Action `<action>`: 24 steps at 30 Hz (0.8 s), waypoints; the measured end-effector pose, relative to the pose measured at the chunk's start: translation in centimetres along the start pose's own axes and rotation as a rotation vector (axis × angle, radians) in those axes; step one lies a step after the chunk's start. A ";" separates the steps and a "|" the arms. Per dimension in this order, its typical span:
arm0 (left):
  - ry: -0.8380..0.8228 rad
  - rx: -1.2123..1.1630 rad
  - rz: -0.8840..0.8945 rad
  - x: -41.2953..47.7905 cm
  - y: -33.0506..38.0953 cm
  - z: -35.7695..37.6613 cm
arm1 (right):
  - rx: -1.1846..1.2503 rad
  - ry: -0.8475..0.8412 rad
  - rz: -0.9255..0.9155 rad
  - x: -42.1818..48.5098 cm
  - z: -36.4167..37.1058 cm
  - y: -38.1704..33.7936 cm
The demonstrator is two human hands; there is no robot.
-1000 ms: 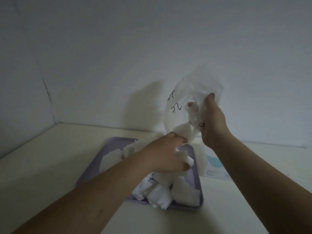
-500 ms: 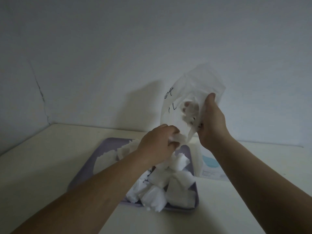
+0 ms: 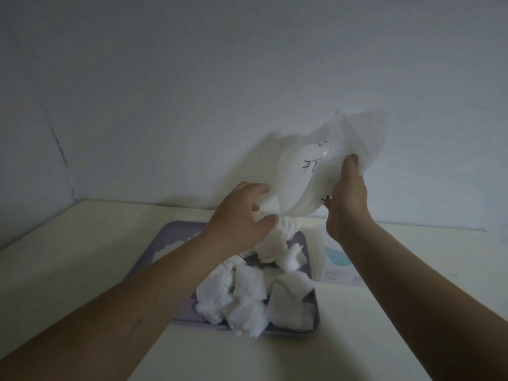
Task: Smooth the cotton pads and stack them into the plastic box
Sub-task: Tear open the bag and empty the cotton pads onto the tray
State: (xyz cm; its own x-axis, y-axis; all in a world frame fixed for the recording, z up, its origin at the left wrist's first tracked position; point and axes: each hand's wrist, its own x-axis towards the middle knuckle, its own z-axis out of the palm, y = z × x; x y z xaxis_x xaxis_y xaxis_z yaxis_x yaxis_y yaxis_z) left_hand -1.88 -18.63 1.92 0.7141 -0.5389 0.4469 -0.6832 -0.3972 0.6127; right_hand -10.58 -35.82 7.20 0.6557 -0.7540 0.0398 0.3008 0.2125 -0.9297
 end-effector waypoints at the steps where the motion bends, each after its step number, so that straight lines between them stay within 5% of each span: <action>1: -0.030 -0.027 0.001 -0.3 0.4 -0.1 | -0.022 -0.012 -0.002 -0.4 0.3 -0.1; 6: -0.131 -0.086 0.016 -1.0 2.2 -1.3 | -0.069 -0.216 0.112 -3.0 2.6 0.7; 12: 0.068 0.188 -0.041 -1.9 -0.2 -5.7 | -0.247 -0.326 0.038 -4.5 3.6 2.1; 17: 0.103 0.539 -0.076 -3.4 -1.9 -8.7 | -0.639 -0.545 0.169 -6.3 6.0 4.5; 24: 0.176 0.902 -0.379 -5.8 -6.6 -14.3 | -0.865 -0.706 -0.199 -9.3 11.4 7.2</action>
State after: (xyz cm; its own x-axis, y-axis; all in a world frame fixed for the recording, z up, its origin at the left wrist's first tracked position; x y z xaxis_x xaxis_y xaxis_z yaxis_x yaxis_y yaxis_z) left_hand 0.72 -2.26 4.64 0.8717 -0.1704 0.4595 -0.2132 -0.9761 0.0423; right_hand -6.62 -20.15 4.28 0.9761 -0.1493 0.1580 0.0430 -0.5798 -0.8137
